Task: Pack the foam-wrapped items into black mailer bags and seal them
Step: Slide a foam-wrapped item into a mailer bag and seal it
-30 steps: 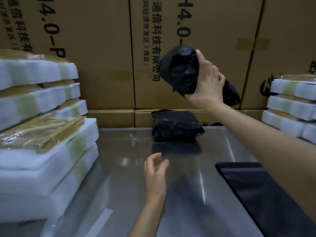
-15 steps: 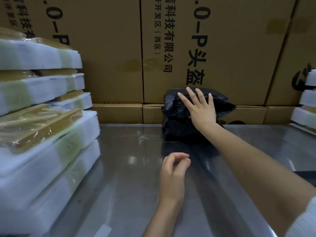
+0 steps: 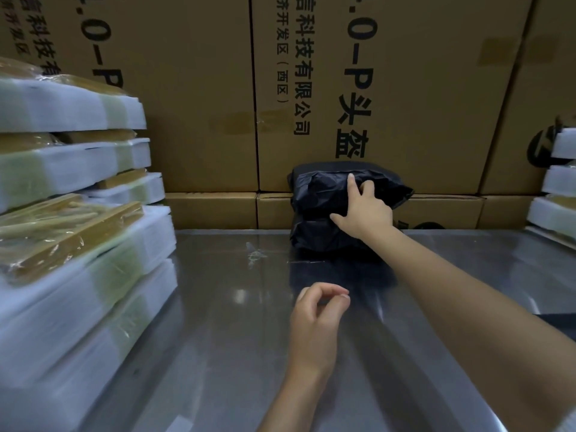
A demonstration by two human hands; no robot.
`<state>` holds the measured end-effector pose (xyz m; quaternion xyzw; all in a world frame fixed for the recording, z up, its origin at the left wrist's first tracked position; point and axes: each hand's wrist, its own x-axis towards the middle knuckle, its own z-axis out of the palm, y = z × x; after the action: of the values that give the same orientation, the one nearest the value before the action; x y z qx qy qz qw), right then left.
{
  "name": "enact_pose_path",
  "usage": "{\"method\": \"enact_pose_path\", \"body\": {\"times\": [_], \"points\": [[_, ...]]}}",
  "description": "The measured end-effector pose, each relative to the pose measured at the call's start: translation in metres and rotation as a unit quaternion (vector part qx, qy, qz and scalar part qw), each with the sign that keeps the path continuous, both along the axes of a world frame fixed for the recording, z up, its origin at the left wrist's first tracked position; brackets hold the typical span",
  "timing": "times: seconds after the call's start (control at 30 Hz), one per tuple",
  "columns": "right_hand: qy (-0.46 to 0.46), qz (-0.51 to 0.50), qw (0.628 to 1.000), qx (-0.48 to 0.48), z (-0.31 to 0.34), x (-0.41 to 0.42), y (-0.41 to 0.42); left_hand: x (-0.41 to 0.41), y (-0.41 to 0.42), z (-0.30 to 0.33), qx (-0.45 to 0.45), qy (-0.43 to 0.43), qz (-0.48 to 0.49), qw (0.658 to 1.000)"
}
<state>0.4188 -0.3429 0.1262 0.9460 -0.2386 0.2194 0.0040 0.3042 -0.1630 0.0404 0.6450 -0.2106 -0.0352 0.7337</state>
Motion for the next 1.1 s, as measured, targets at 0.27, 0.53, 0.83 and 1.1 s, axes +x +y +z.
{"method": "enact_pose_path", "body": {"times": [0.27,0.53,0.83,1.1], "points": [[0.078,-0.001,0.996,0.047,0.019,0.009,0.011,0.0,-0.003,0.0,0.007,-0.022,0.0,1.0],[-0.051,0.074,0.996,-0.003,-0.082,-0.045,0.063,0.021,-0.01,-0.002,0.026,-0.026,0.052,0.998],[-0.05,0.027,0.998,0.037,-0.102,-0.17,0.092,-0.009,-0.004,-0.001,0.193,-0.083,0.166,0.963],[-0.033,-0.074,0.995,0.058,-0.093,-0.259,0.103,-0.084,0.041,0.003,0.144,-0.057,0.091,0.984]]}}
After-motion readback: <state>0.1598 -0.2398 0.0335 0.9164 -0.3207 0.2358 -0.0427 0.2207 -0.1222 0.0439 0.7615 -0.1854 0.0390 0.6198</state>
